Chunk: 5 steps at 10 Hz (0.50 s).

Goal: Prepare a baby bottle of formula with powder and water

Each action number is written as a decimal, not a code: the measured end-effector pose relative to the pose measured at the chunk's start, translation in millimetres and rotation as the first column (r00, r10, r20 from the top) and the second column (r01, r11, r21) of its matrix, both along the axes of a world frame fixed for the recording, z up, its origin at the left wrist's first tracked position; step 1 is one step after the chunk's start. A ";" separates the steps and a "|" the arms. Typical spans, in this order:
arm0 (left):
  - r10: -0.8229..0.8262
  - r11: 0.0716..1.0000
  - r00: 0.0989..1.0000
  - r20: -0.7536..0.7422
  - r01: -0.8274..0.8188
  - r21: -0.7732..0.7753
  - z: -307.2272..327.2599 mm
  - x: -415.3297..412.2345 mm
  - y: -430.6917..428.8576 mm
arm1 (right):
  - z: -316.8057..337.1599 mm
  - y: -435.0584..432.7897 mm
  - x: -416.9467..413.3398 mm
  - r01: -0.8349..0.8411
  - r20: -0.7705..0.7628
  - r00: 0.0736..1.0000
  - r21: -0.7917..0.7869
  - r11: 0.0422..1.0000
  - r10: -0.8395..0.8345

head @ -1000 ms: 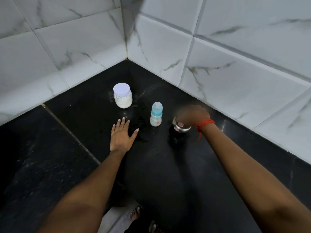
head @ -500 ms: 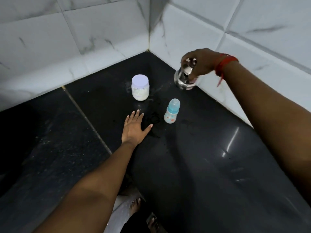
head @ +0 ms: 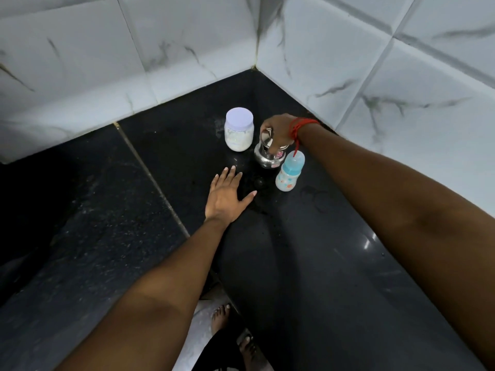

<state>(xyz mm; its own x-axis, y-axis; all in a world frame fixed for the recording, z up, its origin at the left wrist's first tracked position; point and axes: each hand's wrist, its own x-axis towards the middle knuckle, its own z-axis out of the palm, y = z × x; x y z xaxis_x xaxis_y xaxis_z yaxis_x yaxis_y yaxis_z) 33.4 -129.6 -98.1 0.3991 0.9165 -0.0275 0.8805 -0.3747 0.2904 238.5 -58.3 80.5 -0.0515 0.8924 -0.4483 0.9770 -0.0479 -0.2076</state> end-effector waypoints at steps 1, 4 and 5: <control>0.006 1.000 1.000 0.001 -0.006 0.005 1.3 0.2 0.1 | -9.0 0.9 -1.5 -0.007 0.011 1.000 -0.001 1.000 0.007; 0.002 1.000 1.000 0.015 -0.002 -0.008 -0.5 0.2 2.6 | -26.3 4.2 -2.8 -0.016 0.047 0.999 -0.009 1.000 0.016; 0.018 1.000 0.995 0.095 -0.019 0.014 4.5 -3.4 -0.9 | -19.7 -0.4 0.2 0.001 0.043 0.999 -0.014 1.000 0.000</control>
